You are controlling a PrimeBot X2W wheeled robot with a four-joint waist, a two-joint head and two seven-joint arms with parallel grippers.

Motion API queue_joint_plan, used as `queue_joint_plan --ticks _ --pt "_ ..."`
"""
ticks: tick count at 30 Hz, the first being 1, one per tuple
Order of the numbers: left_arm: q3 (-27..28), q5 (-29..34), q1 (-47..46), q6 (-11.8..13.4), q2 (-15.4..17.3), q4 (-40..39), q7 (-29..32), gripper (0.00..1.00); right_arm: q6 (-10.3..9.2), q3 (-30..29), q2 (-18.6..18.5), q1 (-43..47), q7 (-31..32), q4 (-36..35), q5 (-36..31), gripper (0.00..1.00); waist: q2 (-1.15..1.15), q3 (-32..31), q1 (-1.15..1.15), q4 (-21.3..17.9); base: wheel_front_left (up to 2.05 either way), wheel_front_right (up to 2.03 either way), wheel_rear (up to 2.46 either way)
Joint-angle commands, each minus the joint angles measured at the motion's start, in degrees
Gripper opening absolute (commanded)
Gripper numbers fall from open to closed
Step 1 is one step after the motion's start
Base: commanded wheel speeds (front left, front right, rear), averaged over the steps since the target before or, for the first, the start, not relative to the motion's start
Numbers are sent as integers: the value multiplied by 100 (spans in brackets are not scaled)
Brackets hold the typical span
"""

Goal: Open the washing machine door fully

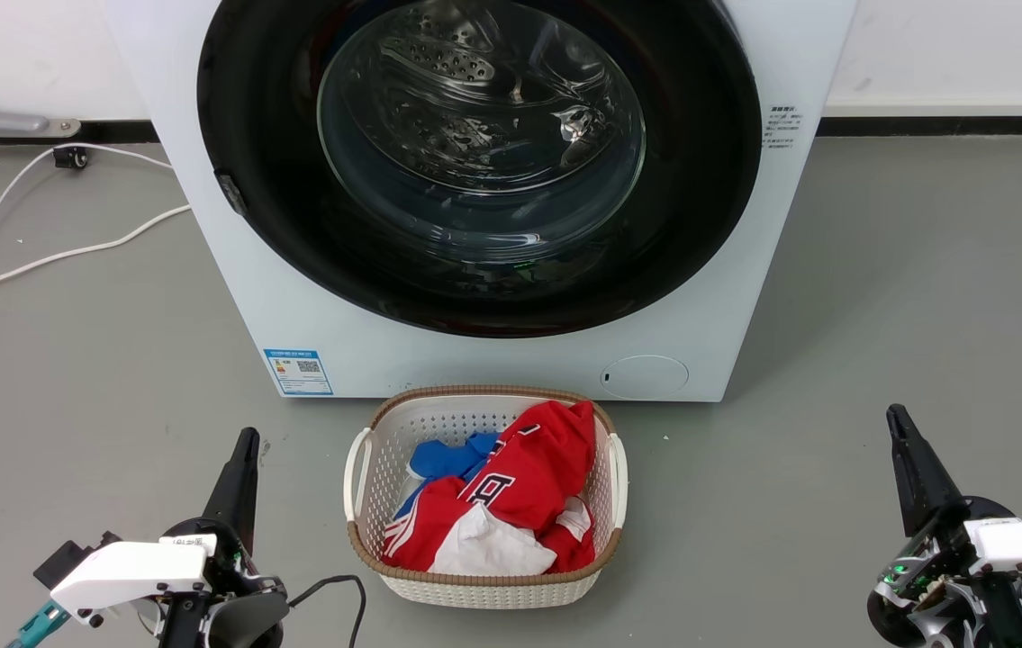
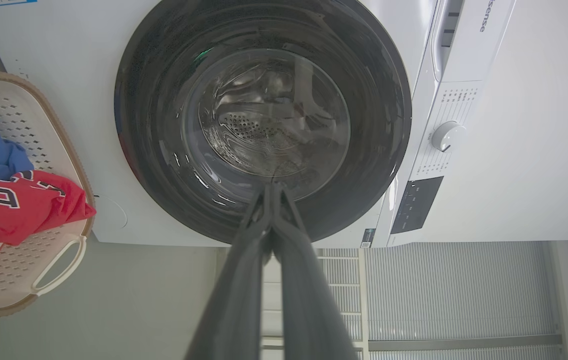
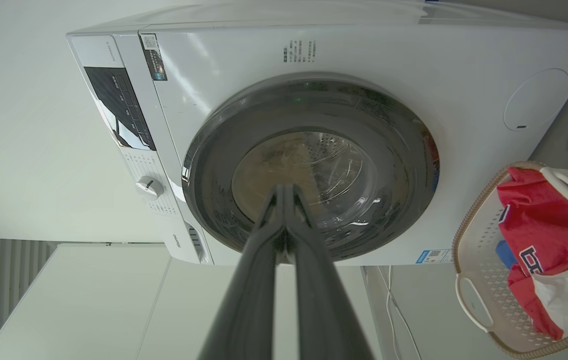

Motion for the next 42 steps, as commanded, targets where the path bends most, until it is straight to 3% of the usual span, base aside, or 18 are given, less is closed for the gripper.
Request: queue_joint_plan --ticks 1,14,15,27,34,42 --pt "10 -7 -47 -9 -4 1 15 0 0 -7 17 -64 21 5 -27 0 0 0 0 0 0 0 0" --pt "7 -8 -47 -9 -4 1 15 0 0 -17 24 -65 31 6 -35 0 0 0 0 0 0 0 0" --pt "2 0 0 0 0 0 0 100 0 -10 7 -1 6 0 -9 100 0 0 0 0 0 0 0" --pt "-33 339 197 10 -22 31 -250 100 -4 -57 26 235 -238 84 -399 100 0 6 0 1 0 0 0" --pt "-20 846 199 91 -19 -184 -413 100 -3 -118 27 280 -398 -138 -1135 100 0 16 0 3 0 0 0" --pt "-122 1958 228 329 -16 -590 -638 100 -2 -101 29 355 -619 -565 -2424 100 0 38 0 7 0 0 0"
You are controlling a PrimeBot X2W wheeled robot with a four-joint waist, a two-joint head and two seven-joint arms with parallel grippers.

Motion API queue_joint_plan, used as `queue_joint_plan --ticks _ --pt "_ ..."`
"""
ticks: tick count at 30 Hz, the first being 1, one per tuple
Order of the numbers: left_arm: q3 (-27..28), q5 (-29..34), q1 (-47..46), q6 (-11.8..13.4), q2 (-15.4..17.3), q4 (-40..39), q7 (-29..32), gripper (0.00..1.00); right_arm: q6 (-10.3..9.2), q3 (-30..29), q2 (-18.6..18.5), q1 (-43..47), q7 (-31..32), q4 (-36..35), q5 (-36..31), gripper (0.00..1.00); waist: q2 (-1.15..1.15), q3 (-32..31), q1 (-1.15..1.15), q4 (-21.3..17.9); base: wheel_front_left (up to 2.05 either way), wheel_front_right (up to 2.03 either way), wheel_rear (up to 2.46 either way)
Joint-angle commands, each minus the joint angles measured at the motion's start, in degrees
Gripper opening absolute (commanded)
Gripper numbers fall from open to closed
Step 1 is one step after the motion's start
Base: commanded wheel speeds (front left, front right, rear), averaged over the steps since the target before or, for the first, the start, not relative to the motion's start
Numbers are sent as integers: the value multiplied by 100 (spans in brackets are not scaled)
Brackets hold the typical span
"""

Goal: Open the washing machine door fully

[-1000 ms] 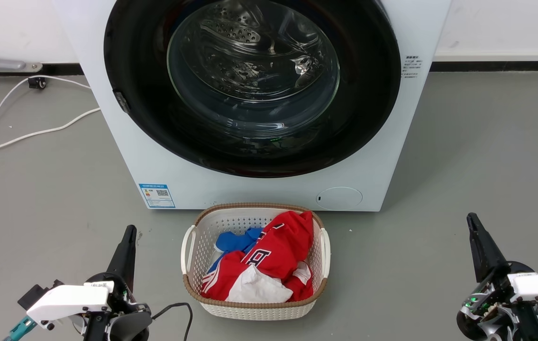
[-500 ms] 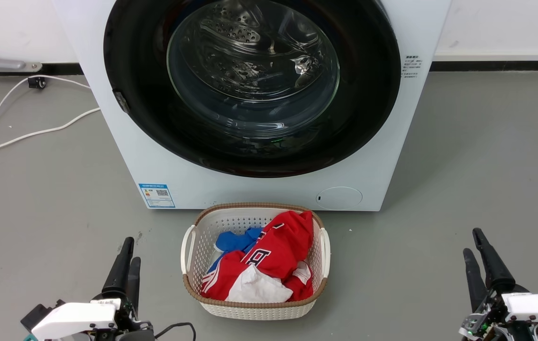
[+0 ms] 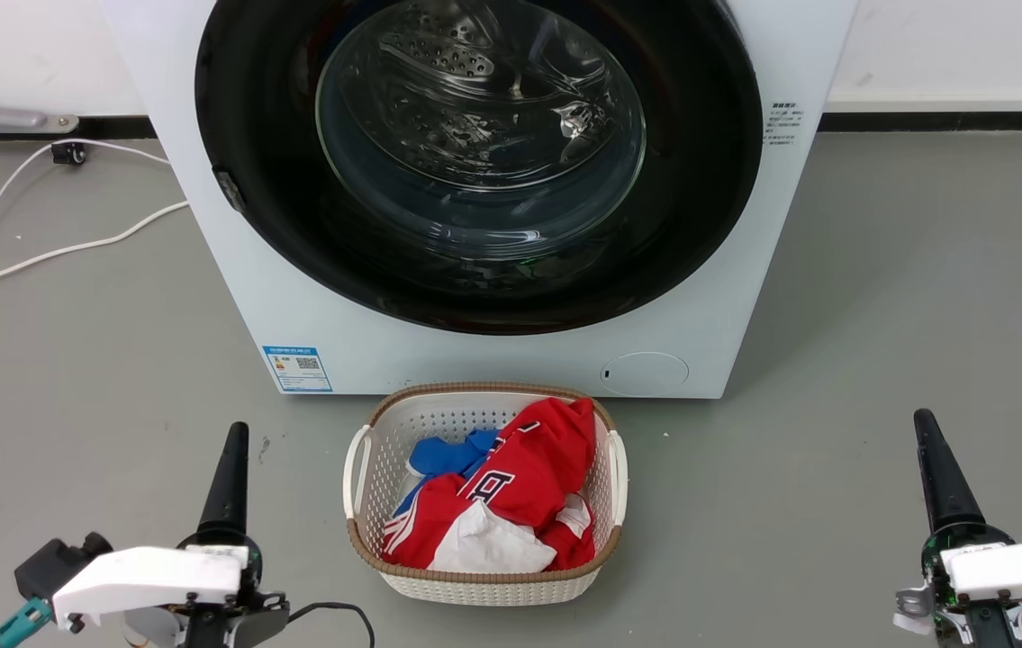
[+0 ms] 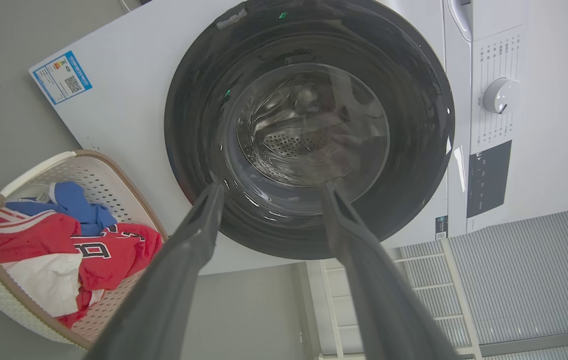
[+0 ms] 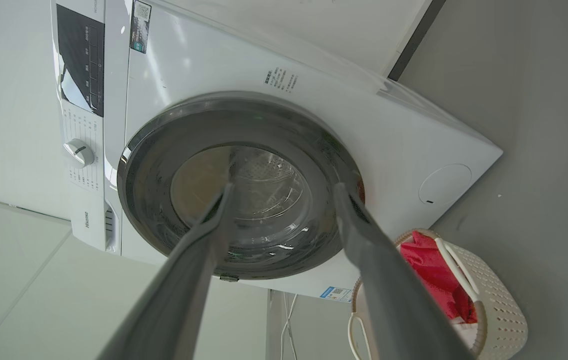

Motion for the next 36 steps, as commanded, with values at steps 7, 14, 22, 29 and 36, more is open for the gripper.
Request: queue_joint_plan --ticks 7,14,22,29,36 --pt "-210 1338 -12 324 23 -405 -217 100 7 60 -15 19 -213 -480 -1235 100 0 19 0 -1 0 0 0" --pt "-349 2141 12 520 25 -518 -344 100 8 162 -13 78 -336 -726 -2097 100 0 32 0 -3 0 0 0" --pt "-516 2938 53 621 50 -666 -505 100 9 264 -11 182 -493 -949 -3078 100 0 33 0 5 0 0 0" --pt "-637 3476 117 653 83 -749 -633 100 9 292 -10 283 -623 -1038 -3787 100 0 22 0 3 0 0 0" --pt "-755 3968 161 666 103 -821 -756 100 10 288 -8 359 -739 -1148 -4320 100 0 23 0 7 0 0 0"
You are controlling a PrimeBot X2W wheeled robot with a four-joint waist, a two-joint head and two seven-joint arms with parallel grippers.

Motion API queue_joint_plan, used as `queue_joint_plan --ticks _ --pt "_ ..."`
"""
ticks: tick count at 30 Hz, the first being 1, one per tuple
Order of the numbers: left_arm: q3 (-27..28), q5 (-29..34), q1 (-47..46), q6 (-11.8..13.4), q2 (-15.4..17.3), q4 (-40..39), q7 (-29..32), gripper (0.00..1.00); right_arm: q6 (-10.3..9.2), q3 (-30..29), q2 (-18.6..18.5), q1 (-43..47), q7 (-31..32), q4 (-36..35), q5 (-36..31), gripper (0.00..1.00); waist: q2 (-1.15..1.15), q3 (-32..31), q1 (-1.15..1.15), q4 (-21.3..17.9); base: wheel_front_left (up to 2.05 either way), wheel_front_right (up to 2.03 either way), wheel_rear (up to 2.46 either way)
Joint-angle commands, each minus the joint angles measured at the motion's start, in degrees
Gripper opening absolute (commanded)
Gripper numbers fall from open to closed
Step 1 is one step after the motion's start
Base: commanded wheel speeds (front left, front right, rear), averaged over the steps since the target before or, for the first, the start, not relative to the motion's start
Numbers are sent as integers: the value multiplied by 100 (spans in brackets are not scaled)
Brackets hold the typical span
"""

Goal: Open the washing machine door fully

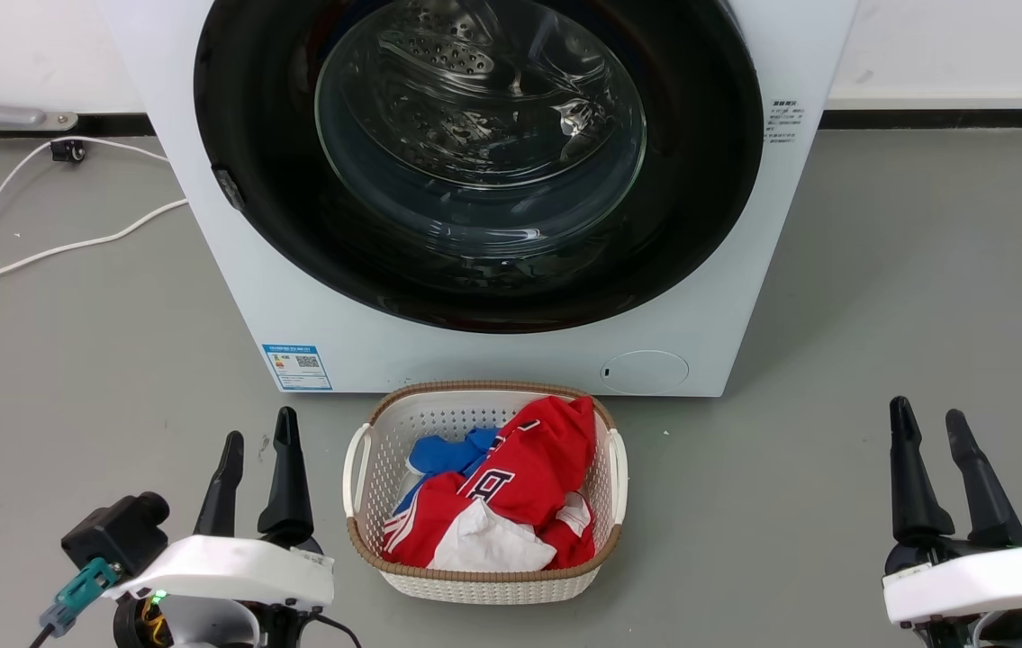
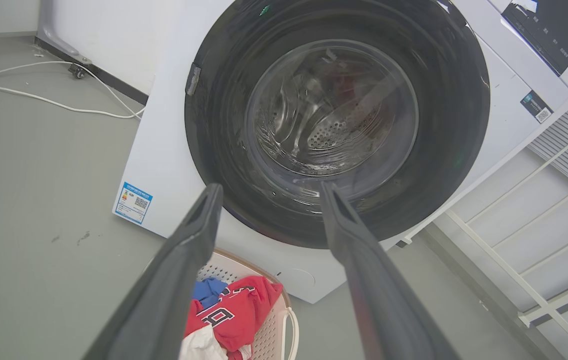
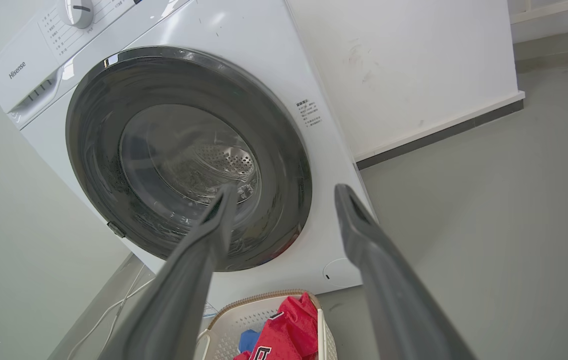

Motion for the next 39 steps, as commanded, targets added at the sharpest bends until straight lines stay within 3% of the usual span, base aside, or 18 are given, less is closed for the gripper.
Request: queue_joint_plan --ticks 1,15,39 --pt "-30 193 -6 20 46 -107 -65 100 10 0 -9 17 -58 -129 -201 100 0 0 0 2 0 0 0" --pt "-159 1048 111 10 43 -155 -279 100 11 24 -6 192 -274 -286 -912 100 0 -4 0 7 0 0 0" --pt "-214 2114 260 -10 -19 -122 -601 100 13 47 -1 374 -587 -495 -1583 100 0 1 0 26 0 0 0"
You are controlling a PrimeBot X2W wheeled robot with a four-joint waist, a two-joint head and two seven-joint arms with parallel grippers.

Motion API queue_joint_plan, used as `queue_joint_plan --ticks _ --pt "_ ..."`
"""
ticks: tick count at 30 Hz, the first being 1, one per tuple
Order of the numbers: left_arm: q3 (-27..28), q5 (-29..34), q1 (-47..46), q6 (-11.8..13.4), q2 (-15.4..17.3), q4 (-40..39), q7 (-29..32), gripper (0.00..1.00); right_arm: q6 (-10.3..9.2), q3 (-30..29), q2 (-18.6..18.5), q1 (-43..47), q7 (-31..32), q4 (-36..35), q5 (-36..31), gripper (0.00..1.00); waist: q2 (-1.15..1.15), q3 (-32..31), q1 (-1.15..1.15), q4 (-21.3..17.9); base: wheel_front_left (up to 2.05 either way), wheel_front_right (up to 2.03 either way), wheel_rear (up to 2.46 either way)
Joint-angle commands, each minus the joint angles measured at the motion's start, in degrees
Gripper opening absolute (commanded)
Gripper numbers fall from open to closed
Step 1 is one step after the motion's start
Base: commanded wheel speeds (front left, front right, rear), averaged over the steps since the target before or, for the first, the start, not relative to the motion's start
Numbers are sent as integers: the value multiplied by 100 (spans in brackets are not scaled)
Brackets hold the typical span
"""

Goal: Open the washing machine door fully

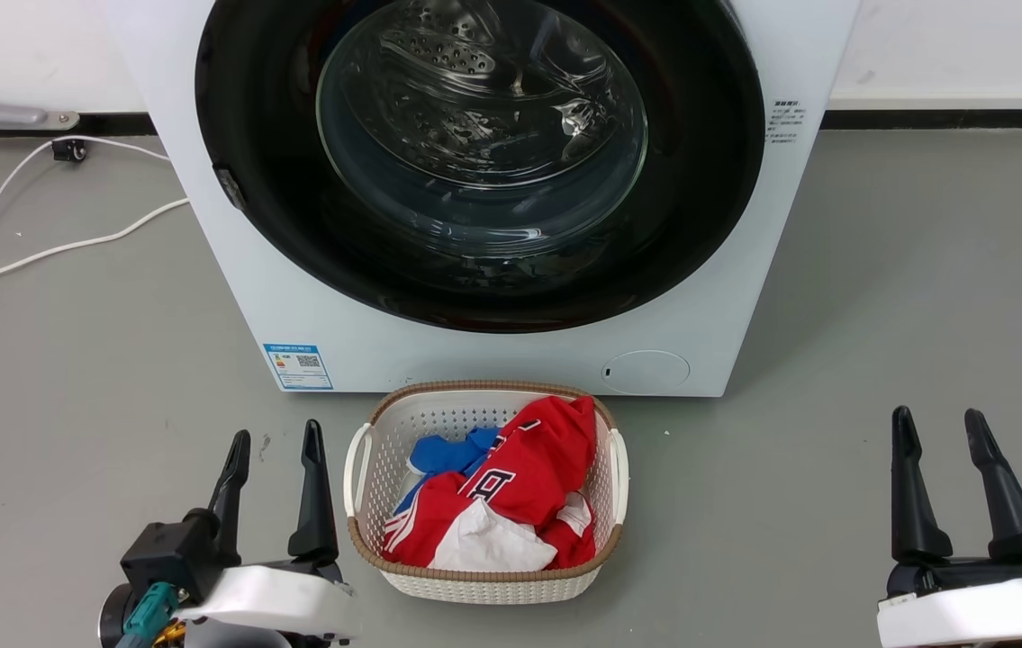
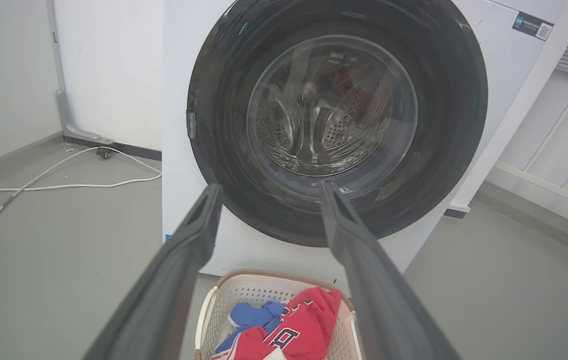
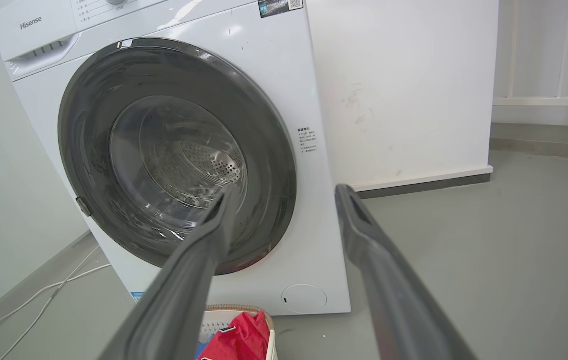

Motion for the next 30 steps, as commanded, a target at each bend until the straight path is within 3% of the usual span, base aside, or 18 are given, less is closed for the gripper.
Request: queue_joint_plan --ticks 1,30 --pt "-2 125 37 0 -1 -25 -61 100 12 30 -1 52 -61 -60 -122 100 0 -5 0 -1 0 0 0" --pt "-147 845 160 136 -4 94 -348 100 7 -43 5 240 -346 -120 -713 100 0 -8 0 23 0 0 0"
